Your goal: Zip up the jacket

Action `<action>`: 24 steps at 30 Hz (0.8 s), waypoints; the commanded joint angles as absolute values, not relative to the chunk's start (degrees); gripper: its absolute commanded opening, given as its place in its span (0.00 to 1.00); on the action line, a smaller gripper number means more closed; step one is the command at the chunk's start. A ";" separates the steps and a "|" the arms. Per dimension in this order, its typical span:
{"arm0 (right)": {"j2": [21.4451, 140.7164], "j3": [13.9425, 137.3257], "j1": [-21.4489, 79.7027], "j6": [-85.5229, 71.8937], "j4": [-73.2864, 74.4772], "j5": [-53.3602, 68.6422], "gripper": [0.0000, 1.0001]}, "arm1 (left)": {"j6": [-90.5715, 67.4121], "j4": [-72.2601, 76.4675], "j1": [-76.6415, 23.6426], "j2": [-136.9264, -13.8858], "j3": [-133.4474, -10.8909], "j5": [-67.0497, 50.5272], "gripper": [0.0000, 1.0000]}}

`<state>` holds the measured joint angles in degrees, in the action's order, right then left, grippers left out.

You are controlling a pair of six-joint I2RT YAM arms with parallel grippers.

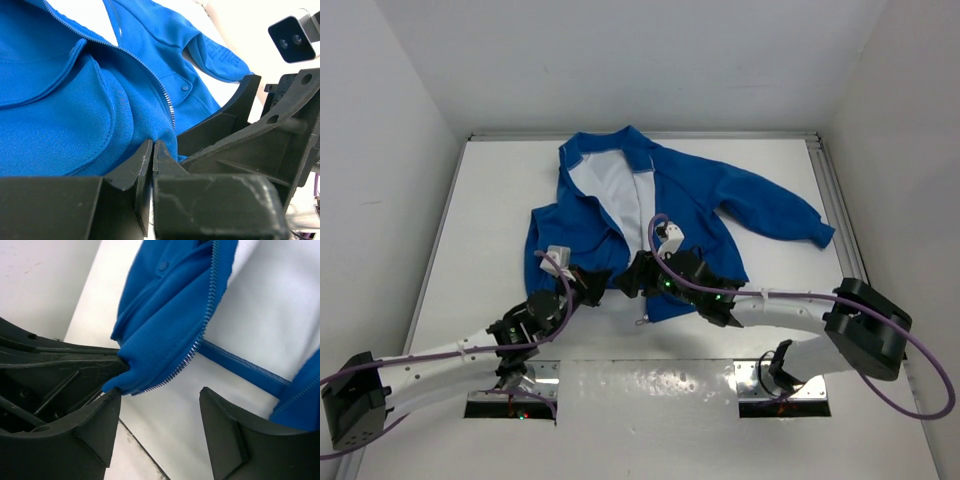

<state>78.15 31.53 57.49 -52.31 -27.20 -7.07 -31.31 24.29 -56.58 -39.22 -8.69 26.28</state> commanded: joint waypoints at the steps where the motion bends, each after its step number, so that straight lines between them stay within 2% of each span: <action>1: 79.01 33.05 57.57 -53.17 -37.69 -4.75 0.63 | -31.46 26.11 -57.04 -37.62 -8.70 21.97 0.00; 8: 77.97 26.47 57.57 -55.55 -51.92 -4.48 0.61 | -33.31 24.00 -57.04 -35.16 -7.82 22.23 0.00; 11: 76.03 22.95 57.57 -55.55 -55.61 -4.22 0.74 | -34.36 23.82 -57.04 -33.67 -6.95 22.85 0.00; 14: 75.50 22.85 57.57 -54.59 -57.13 -3.35 0.76 | -34.02 23.20 -57.04 -34.10 -7.47 22.85 0.00; 19: 76.72 24.25 57.48 -54.14 -55.64 -1.93 0.74 | -34.28 24.78 -57.04 -36.12 -7.56 21.01 0.00; 24: 78.49 26.46 56.78 -54.75 -52.82 -2.81 0.66 | -34.36 25.75 -57.04 -35.07 -6.86 20.21 0.00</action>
<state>77.91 23.99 57.14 -54.65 -50.92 -2.90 -33.52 21.63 -56.55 -36.21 -7.18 22.61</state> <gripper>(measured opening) 0.673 0.009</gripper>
